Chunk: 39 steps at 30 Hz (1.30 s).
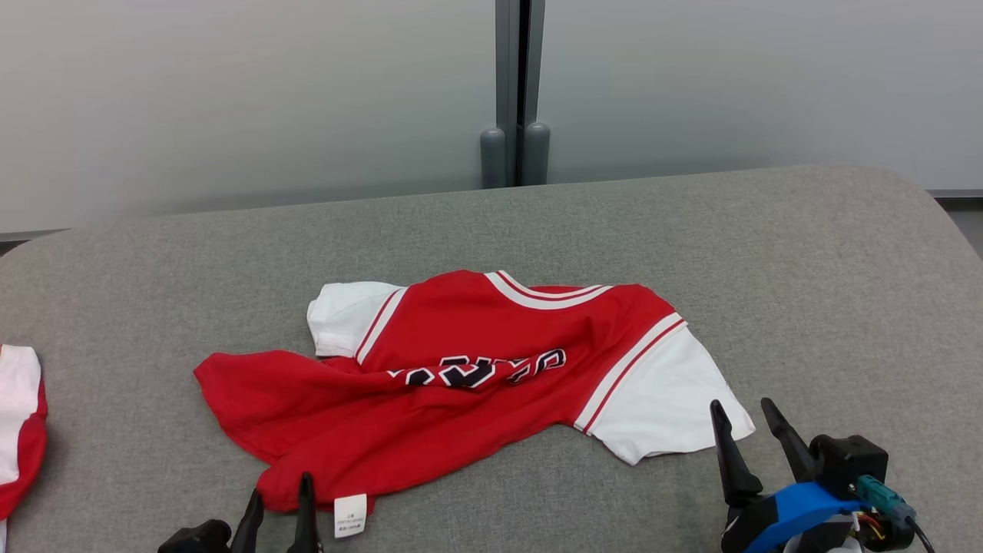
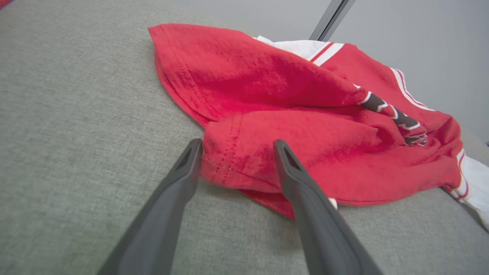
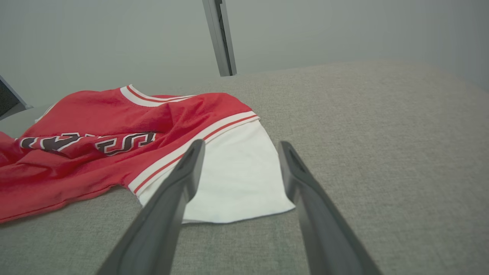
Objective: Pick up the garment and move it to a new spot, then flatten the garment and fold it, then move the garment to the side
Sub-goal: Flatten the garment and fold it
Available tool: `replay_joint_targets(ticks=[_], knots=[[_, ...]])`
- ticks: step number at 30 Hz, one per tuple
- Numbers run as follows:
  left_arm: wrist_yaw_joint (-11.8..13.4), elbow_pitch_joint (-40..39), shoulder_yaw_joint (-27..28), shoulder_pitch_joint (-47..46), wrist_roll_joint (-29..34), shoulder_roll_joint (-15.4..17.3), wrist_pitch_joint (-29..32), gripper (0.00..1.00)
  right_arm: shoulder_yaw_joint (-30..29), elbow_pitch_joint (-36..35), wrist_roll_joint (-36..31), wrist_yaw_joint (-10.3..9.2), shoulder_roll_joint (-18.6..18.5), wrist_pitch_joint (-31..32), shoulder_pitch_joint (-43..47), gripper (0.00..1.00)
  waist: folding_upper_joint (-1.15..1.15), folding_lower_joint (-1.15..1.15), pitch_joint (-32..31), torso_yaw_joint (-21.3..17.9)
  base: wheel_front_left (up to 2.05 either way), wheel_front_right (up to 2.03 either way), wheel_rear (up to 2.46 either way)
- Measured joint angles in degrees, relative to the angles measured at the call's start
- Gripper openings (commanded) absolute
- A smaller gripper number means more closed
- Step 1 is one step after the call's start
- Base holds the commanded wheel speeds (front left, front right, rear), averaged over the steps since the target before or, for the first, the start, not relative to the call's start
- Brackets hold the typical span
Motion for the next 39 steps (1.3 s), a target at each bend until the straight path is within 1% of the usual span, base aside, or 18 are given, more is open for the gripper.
replay_joint_targets(ticks=[9,12,18,25,30,31,32,33,34,35,36,37,39], knots=[[-0.2,-0.3,-0.4,-1.0,0.4,0.2,0.0,1.00,0.0,0.1,0.3,0.00,0.0,0.0,-0.6,1.00,0.00,0.00,1.1,0.0,0.00,0.00,0.00],[-0.2,-0.9,1.2,-1.4,1.4,0.8,0.0,1.00,0.0,0.2,0.4,0.00,0.0,0.0,-0.8,1.00,0.00,0.00,1.5,0.1,0.00,0.00,0.00],[-0.2,-0.7,1.2,-1.7,1.5,0.9,0.0,1.00,0.2,0.3,0.7,0.00,0.0,0.0,-1.0,1.00,0.00,0.00,1.9,0.1,0.00,0.00,0.00],[-0.2,1.6,-2.3,-2.3,-3.8,1.8,0.0,1.00,0.3,0.3,0.7,0.00,0.0,0.0,-1.1,1.00,0.00,0.00,2.0,0.0,0.00,0.00,0.00],[-0.2,1.3,-4.6,-2.4,-7.4,2.7,0.0,1.00,0.1,0.3,0.8,0.00,0.0,0.0,-1.1,1.00,0.00,0.00,1.9,0.2,0.00,0.00,0.00],[-0.2,1.2,-4.8,-2.3,-7.8,2.8,0.0,0.98,0.0,0.3,0.8,0.00,0.0,0.0,-1.1,1.00,0.00,0.00,1.9,0.3,0.00,0.00,0.00],[-0.2,1.0,-5.1,-2.3,-8.1,3.0,0.0,0.93,0.0,0.3,0.8,0.00,0.0,0.0,-1.1,1.00,0.00,0.00,1.8,0.4,0.00,0.00,0.00],[-0.2,0.7,-5.5,-2.3,-8.3,3.2,0.0,0.91,0.0,0.4,0.8,0.00,0.0,0.0,-1.1,1.00,0.00,0.00,1.7,0.5,0.00,0.00,0.00],[-0.2,0.4,-5.9,-2.2,-8.6,3.2,0.0,0.84,-0.1,0.4,0.8,0.00,0.0,0.0,-1.1,1.00,0.00,0.00,1.7,0.7,0.00,0.00,0.00],[-0.2,0.1,-6.2,-2.0,-8.8,3.3,0.0,0.82,-0.1,0.4,0.9,0.00,0.0,0.0,-1.1,1.00,0.00,0.00,1.6,0.8,0.00,0.00,0.00],[-0.2,-0.2,-6.4,-1.8,-9.0,3.3,0.0,0.75,0.0,0.4,1.0,0.00,0.0,0.0,-1.1,1.00,0.00,0.00,1.4,1.0,0.00,0.00,0.00],[-0.2,-0.4,-6.8,-1.4,-9.1,3.3,0.0,0.64,0.0,0.4,1.2,0.00,0.0,0.0,-1.0,1.00,0.00,0.00,1.4,1.2,0.00,0.00,0.00],[-0.2,-0.8,-8.0,-0.9,-9.2,3.4,0.0,0.63,0.1,0.4,1.4,0.00,0.0,0.0,-1.0,1.00,0.00,0.00,1.2,1.5,0.00,0.00,0.00]])
